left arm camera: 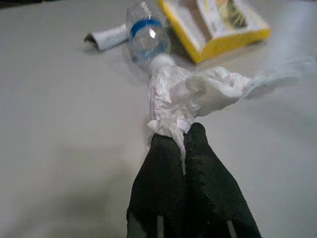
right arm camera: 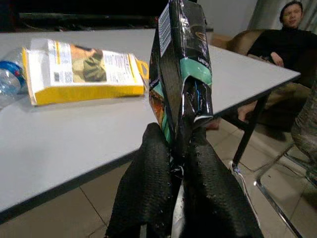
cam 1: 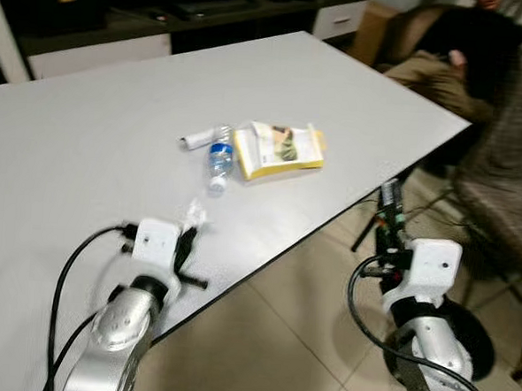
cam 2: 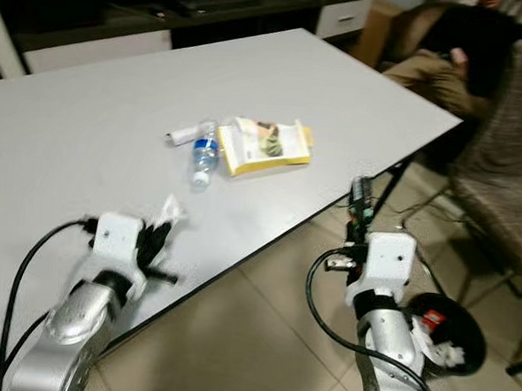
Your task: Picking trash to rubbish bin
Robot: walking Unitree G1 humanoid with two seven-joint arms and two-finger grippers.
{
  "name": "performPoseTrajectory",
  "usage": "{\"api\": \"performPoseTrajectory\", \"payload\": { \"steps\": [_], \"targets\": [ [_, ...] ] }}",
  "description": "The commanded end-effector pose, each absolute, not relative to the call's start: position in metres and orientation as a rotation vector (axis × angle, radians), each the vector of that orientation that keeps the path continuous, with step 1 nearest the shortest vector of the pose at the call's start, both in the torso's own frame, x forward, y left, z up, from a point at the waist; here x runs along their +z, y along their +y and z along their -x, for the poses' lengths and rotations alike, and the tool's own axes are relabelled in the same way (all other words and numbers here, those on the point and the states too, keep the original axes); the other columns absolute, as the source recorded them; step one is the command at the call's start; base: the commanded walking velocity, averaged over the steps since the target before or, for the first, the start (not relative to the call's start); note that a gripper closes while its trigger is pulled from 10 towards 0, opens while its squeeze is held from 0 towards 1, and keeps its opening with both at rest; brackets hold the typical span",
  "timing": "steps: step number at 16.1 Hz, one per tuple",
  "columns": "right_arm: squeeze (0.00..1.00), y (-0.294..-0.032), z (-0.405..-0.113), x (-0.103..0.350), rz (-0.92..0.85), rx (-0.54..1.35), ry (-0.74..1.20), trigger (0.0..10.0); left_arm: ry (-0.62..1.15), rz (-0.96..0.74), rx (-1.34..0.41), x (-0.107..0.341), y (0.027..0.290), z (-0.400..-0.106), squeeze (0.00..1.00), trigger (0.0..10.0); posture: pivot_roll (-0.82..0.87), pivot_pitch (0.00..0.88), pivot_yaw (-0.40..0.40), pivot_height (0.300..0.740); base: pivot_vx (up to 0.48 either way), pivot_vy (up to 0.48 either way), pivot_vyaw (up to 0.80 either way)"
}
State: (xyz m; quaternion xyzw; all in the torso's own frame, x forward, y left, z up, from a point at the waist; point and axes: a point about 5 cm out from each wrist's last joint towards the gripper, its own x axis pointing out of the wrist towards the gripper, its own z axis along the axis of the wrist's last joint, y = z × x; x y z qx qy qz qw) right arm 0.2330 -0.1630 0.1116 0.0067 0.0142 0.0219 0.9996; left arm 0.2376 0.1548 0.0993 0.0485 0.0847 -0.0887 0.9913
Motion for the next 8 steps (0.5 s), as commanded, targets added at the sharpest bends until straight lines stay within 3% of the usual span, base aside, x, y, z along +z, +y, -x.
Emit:
{"api": "performPoseTrajectory", "payload": {
  "steps": [1, 5, 8],
  "targets": [
    [0.0, -0.166, -0.231, 0.107, -0.006, 0.027, 0.051, 10.0, 0.15, -0.107, -0.149, 0.102, 0.156, -0.236, 0.0, 10.0, 0.02, 0.0, -0.087, 0.74, 0.0, 0.0, -0.8],
    [0.0, -0.16, -0.228, 0.102, -0.001, 0.075, 0.065, 10.0, 0.04, -0.031, -0.023, 0.105, 0.155, -0.238, 0.0, 10.0, 0.03, 0.0, -0.087, 0.74, 0.0, 0.0, -0.8],
    [0.0, -0.161, -0.232, 0.096, -0.04, 0.048, 0.112, 10.0, 0.029, -0.166, -0.046, 0.105, 0.154, -0.242, 0.0, 10.0, 0.03, 0.0, -0.081, 0.74, 0.0, 0.0, -0.8]
  ]
}}
